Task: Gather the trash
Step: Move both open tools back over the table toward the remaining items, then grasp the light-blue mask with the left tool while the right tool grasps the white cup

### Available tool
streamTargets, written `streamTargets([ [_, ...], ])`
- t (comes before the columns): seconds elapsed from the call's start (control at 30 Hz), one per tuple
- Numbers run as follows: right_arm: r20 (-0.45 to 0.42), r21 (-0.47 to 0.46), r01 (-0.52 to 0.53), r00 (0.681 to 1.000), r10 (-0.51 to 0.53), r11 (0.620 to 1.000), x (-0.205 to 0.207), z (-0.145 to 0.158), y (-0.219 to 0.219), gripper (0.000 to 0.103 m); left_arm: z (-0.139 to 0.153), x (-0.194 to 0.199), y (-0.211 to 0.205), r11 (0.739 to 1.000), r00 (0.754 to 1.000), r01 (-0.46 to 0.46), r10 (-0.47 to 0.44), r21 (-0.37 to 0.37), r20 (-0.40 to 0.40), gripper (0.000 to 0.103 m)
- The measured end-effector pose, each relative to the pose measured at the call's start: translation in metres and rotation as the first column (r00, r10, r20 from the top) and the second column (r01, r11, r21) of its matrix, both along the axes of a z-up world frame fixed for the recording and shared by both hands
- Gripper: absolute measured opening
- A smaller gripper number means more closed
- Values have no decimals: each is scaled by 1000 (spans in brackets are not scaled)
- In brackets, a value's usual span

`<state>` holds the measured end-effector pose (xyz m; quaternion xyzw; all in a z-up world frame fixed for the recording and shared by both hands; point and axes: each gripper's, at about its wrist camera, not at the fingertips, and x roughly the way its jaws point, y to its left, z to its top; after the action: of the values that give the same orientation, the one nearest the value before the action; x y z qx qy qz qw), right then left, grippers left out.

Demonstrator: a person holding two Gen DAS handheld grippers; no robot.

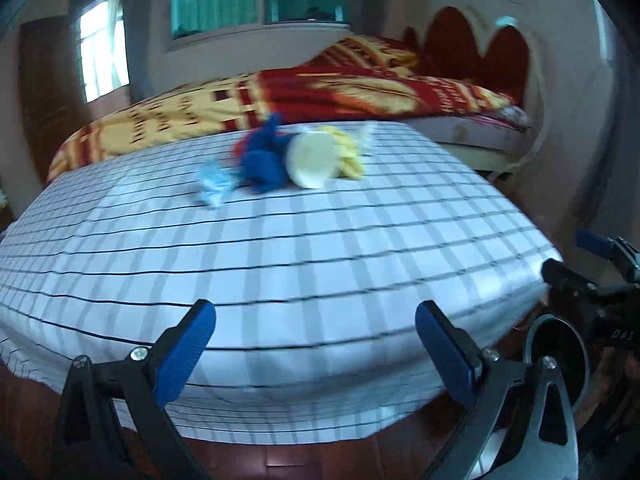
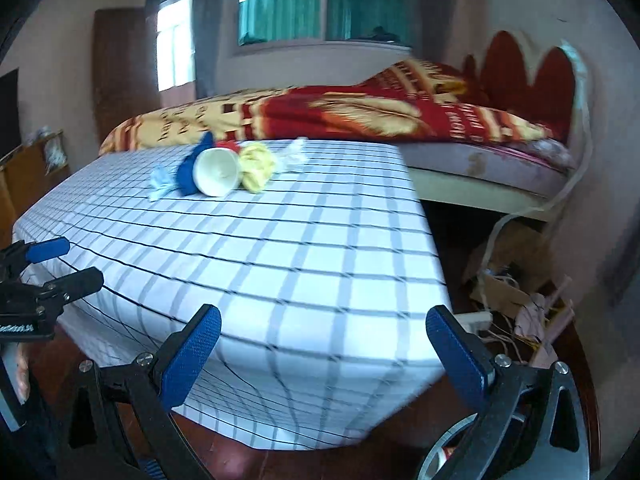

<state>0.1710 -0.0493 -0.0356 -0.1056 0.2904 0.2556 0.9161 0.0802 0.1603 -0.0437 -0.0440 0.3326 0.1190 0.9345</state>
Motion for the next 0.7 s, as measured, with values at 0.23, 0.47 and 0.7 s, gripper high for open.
streamTargets([
  [0.23,23,-13,-135,990,136,991,39,15,79,101,6,24,66,998,998,-60,60,-9,9,83],
  [0.47,-5,-63,-215,977,215,975,106,9,158,72,0,73,107,997,998,-69,69,-16,-4,72],
  [0.7,-19,-129,-235,972,235,963,149,-8,200,59,-19,123,138,995,996,-66,61,-80,-58,67],
])
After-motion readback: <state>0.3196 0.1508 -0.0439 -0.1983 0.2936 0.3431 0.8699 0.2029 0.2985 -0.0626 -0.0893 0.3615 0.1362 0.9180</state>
